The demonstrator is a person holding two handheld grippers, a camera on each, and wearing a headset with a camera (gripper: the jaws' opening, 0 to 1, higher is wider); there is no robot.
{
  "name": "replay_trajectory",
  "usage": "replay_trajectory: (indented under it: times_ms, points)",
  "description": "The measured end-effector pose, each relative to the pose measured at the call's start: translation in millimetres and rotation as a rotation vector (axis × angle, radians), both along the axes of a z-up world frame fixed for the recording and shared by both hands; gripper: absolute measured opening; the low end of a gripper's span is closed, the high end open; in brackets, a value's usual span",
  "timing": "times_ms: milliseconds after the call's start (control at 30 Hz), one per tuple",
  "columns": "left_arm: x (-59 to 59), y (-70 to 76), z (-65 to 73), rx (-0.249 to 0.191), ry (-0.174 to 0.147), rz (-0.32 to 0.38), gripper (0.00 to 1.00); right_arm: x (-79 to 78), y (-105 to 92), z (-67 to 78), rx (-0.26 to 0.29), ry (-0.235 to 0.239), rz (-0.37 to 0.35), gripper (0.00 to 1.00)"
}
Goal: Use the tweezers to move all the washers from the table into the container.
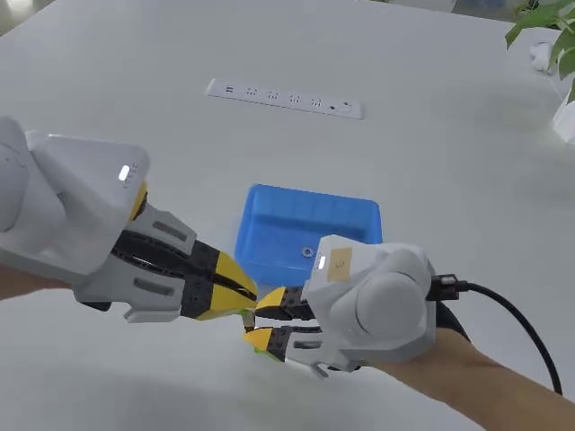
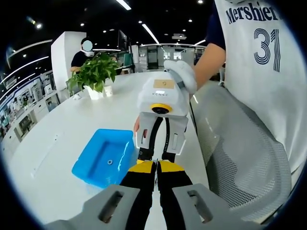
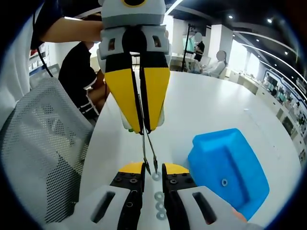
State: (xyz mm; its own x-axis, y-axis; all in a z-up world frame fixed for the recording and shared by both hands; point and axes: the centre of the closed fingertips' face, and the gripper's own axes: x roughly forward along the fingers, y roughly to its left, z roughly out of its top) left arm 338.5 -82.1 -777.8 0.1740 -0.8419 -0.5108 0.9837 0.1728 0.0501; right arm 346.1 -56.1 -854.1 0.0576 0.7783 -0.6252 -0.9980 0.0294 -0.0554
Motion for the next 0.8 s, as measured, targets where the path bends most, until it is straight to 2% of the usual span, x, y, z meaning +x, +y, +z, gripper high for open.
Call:
replay_trajectory:
  times_ms: [167,333,500,800]
  points:
    - [2.1,-1.5,-2.9,-0.003,-0.003,0.007,0.05,2.1,-1.7,-3.0,-0.002,0.005,-0.014,0.15]
    - [1.1,-2.7,-6.5,0.004,0.011,0.004,0.05,-0.1,-1.9,-6.6,-0.003,0.02,-0.012,0.15]
    - [1.8,-4.4,-8.3,0.006,0.005,0.002,0.05,1.2,-3.3,-8.3,-0.004,0.024,-0.014,0.15]
    - [3.4,-2.3,-9.8,0.003,0.021,0.008,0.05,1.5,-0.6,-11.1,-0.005,0.04,-0.011,0.15]
